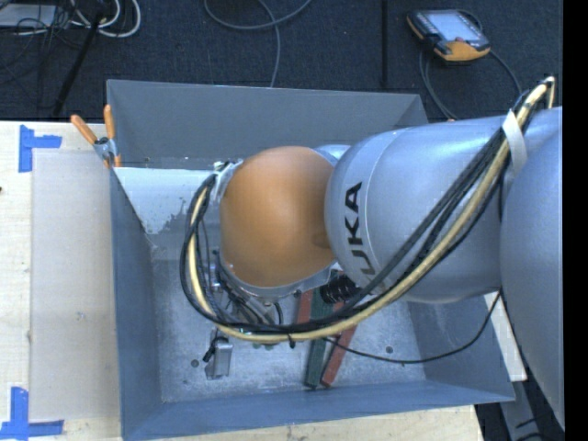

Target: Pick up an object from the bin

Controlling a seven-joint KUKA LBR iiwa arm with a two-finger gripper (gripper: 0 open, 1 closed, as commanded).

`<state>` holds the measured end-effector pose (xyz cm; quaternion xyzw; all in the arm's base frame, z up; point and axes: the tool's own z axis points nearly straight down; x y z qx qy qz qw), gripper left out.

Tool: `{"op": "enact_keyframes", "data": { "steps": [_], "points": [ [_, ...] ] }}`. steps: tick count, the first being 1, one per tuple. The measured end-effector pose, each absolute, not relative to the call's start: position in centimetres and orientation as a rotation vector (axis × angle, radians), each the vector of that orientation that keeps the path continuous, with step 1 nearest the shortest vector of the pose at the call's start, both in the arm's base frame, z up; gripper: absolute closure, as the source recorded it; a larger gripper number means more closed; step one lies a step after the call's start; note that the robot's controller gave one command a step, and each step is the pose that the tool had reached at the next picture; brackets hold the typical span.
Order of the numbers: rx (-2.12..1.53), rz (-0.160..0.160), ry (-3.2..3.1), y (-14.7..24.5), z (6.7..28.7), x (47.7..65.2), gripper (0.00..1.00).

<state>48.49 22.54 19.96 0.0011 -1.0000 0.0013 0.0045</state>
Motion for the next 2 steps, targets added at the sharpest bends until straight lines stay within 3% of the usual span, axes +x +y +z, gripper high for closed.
{"op": "enact_keyframes", "data": {
  "steps": [1,2],
  "points": [
    [-0.002,0.001,-3.139,22.5,20.3,48.7,0.00],
    [0.136,-0.002,-3.142,22.3,18.0,48.5,0.00]
  ]
}}
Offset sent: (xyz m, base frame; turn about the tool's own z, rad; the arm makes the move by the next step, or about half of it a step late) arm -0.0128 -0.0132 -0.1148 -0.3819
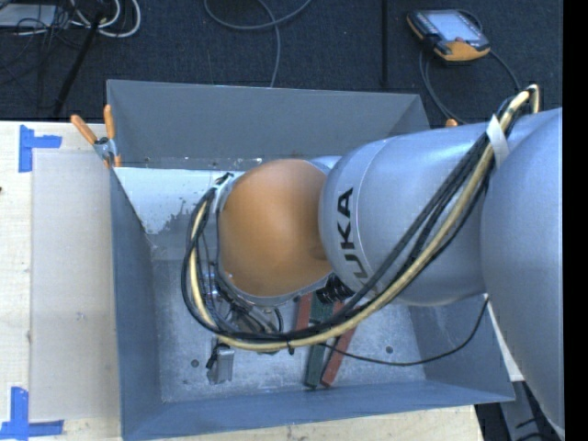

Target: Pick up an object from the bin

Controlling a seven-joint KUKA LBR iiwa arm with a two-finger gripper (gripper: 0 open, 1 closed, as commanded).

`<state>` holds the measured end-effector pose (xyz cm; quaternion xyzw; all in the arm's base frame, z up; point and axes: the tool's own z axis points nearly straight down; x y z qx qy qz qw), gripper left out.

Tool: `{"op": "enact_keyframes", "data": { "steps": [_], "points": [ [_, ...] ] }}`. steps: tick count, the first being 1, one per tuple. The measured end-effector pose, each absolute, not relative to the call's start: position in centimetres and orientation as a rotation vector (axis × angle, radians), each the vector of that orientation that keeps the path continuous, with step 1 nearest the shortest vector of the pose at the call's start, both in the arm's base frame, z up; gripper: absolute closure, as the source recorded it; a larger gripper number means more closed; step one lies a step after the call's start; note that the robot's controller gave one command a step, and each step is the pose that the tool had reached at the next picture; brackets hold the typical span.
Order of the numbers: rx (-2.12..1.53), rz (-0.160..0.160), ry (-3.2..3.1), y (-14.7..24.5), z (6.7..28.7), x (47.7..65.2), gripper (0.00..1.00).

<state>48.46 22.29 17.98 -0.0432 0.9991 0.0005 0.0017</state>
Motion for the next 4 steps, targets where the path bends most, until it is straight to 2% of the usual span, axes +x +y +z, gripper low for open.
{"op": "enact_keyframes", "data": {
  "steps": [1,2,3,4],
  "points": [
    [-0.401,0.001,3.115,20.6,13.6,47.7,0.00],
    [-0.467,0.001,3.105,17.9,9.0,50.7,0.00],
    [-0.485,-0.003,3.111,17.0,9.4,49.8,0.00],
    [-0.506,0.003,3.102,16.5,11.7,48.6,0.00]
  ]
}}
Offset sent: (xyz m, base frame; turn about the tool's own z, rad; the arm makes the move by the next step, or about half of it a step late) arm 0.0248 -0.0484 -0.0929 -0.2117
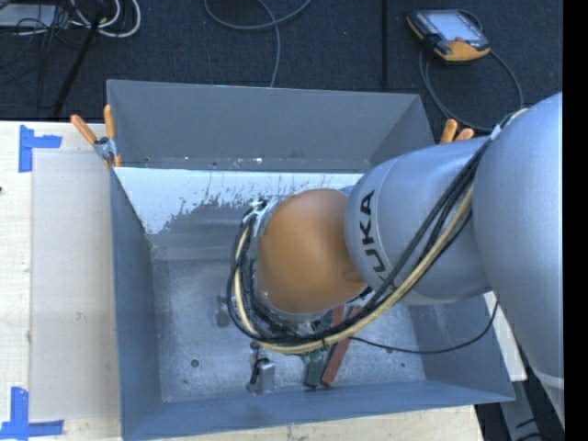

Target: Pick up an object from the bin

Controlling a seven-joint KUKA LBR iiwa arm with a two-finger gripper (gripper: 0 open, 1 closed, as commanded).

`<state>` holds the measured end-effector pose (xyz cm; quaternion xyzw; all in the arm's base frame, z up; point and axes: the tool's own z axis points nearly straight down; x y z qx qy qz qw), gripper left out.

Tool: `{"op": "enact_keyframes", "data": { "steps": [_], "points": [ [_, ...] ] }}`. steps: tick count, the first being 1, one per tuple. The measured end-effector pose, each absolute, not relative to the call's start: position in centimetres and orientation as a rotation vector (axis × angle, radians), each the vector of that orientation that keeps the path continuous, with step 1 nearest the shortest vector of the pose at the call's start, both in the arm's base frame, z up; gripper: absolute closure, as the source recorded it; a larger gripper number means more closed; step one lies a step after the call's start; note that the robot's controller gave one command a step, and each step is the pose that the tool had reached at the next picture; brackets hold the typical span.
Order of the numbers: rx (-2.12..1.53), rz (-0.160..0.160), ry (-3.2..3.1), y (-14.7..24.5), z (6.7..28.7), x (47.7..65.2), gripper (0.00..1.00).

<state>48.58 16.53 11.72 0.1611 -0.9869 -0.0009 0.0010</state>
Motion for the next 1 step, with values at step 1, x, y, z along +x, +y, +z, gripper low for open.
{"op": "enact_keyframes", "data": {
  "steps": [1],
  "points": [
    [0.558,-0.001,-3.098,13.58,10.96,51.30,0.00]
  ]
}}
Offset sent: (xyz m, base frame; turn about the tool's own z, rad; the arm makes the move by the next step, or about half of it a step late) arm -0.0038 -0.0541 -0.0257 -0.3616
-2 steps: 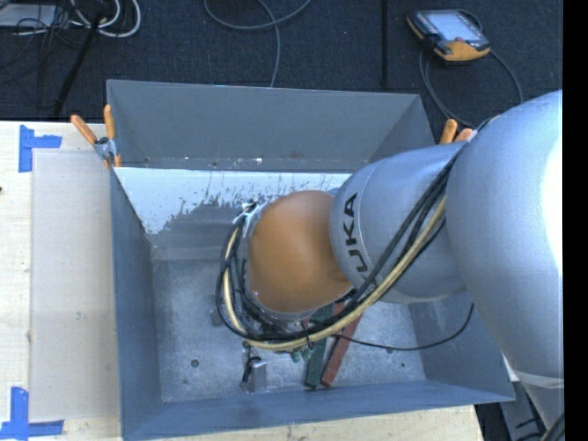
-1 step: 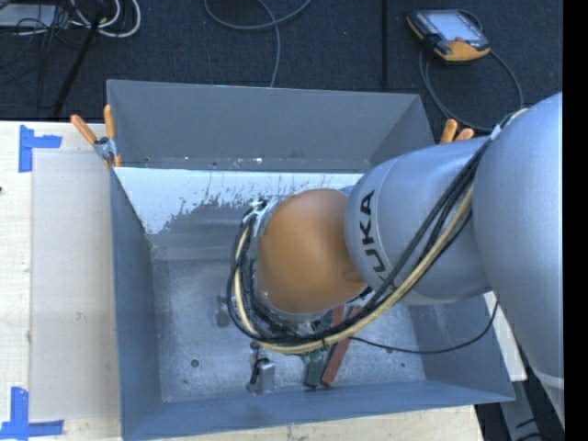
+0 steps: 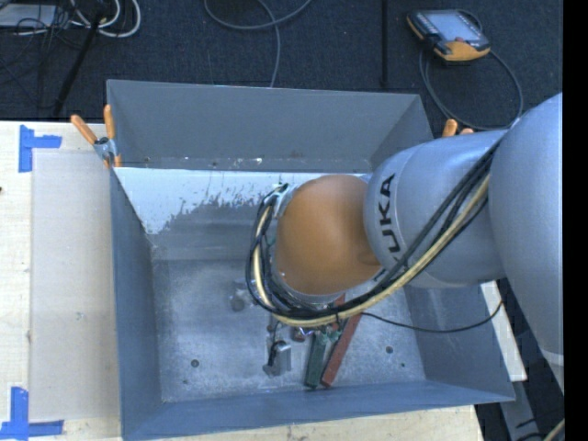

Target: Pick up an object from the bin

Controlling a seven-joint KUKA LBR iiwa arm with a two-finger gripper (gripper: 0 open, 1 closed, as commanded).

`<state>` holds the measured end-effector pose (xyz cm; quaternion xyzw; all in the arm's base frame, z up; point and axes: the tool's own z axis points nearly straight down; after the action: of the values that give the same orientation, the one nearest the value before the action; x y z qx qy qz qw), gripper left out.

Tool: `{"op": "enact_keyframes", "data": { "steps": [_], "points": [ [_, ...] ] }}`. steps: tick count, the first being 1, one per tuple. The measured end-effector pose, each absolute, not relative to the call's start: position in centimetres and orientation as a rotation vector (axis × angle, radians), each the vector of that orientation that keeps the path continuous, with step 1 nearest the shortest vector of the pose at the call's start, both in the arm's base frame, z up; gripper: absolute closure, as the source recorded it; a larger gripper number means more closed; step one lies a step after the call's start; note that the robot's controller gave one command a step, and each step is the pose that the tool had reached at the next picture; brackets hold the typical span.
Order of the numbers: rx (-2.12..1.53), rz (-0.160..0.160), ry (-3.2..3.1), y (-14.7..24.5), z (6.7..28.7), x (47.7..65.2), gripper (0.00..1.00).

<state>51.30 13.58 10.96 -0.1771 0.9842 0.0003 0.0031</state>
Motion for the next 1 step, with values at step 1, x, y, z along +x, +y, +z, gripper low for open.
{"op": "enact_keyframes", "data": {
  "steps": [1],
  "points": [
    [-0.849,0.001,3.027,12.39,9.97,49.28,0.00]
  ]
}}
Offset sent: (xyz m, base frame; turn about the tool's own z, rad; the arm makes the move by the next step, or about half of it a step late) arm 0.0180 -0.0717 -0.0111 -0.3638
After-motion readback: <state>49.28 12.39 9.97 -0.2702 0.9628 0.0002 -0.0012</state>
